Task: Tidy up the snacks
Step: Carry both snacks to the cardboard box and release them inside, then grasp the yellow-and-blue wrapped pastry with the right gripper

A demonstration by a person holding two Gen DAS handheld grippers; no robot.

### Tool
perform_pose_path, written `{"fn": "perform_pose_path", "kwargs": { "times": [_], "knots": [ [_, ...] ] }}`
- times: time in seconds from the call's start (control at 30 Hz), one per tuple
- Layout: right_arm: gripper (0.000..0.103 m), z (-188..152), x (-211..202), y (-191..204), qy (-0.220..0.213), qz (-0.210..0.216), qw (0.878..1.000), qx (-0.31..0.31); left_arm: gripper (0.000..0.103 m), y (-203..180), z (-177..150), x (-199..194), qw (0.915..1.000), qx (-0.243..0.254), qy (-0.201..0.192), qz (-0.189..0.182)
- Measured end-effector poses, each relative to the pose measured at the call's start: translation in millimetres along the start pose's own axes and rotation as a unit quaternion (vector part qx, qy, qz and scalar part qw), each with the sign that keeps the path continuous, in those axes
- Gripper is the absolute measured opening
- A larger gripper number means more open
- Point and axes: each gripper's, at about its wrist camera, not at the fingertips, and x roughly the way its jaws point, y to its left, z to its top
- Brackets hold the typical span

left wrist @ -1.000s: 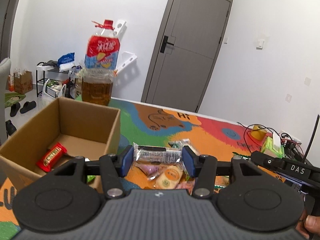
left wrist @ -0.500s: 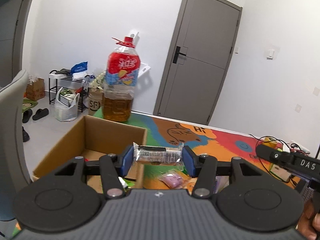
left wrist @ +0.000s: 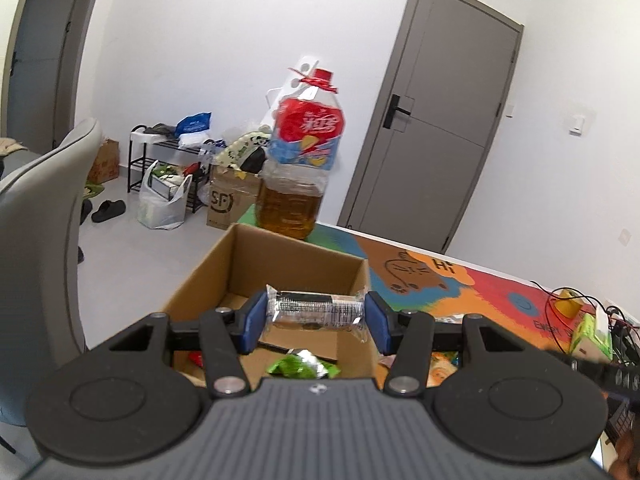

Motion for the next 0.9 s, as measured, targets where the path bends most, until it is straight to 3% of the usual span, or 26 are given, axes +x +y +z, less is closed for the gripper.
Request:
{"fn": "perform_pose_path", "kwargs": {
  "times": [0.07, 0.1, 0.43, 0.6, 0.8, 0.9],
  "knots": [
    [0.038, -9.3, -2.3, 2.5, 0.013, -0.008, 1.000, -0.006, 0.052, 8.4, -0.5, 2.2, 1.0000, -0.007, 0.003, 0.003],
    [0.040, -13.4, -3.1, 3.8, 0.022, -0.013, 1.000, -0.010, 0.052, 11.7, -1.5, 2.5, 1.0000, -0.008, 0.004, 0.004],
    [0.052, -34.2, -10.1, 15.5, 0.060, -0.044, 0.997, -0.018, 0.055, 32.3, -7.6, 14.3, 0.9991, -0.017, 0.038, -0.010],
    [0.062, -43.7, -14.6, 20.6, 0.081, -0.059, 0.995, -0.023, 0.078, 42.4, -6.9, 11.3, 0.9988, -0.032, 0.035, -0.015],
    [0.070, -63.2, -16.5, 26.4, 0.115, -0.075, 0.990, -0.031, 0.079, 52.5, -6.2, 1.9, 0.9986, -0.039, 0.030, -0.021],
    [0.079, -70.3, -18.9, 32.6, 0.121, -0.076, 0.989, -0.041, 0.079, 53.8, -7.4, -5.1, 0.9987, -0.035, 0.030, -0.020]
  ]
}}
